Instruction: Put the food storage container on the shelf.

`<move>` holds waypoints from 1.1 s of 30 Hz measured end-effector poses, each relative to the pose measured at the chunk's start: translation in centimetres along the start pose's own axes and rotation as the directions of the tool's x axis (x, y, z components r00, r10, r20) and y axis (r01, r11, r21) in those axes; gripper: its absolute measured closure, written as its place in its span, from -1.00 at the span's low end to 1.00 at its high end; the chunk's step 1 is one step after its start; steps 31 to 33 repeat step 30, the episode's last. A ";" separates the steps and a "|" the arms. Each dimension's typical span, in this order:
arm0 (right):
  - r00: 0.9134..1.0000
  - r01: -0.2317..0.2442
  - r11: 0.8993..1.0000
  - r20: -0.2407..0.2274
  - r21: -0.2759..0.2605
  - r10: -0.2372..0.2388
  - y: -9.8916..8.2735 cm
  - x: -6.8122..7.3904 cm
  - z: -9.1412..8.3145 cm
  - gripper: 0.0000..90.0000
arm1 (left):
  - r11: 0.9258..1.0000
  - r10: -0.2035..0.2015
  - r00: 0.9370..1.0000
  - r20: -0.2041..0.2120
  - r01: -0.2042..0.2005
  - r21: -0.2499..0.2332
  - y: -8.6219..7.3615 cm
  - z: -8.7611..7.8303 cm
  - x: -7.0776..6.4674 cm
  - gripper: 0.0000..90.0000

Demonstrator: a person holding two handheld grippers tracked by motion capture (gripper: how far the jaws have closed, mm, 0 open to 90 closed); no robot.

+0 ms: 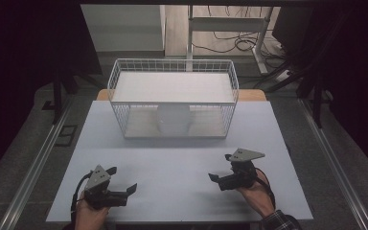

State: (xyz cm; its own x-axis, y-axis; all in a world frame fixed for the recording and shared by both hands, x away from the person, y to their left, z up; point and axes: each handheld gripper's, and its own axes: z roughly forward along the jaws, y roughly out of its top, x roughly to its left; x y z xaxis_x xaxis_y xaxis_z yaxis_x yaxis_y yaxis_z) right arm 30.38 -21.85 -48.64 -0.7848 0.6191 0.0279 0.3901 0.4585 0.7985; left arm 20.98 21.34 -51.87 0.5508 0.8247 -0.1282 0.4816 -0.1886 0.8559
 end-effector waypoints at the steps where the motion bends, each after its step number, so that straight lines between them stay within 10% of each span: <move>1: 1.000 0.000 1.000 0.006 0.002 0.000 -0.2 0.0 -0.2 -0.93 | 1.000 0.000 1.000 0.000 0.000 0.000 0.0 0.0 0.0 -0.94; 33: 0.994 -0.061 0.985 0.095 0.163 0.046 -5.2 -0.1 -2.2 -1.00 | 0.997 -0.035 0.998 0.043 0.032 0.070 -1.6 -0.4 0.5 -0.98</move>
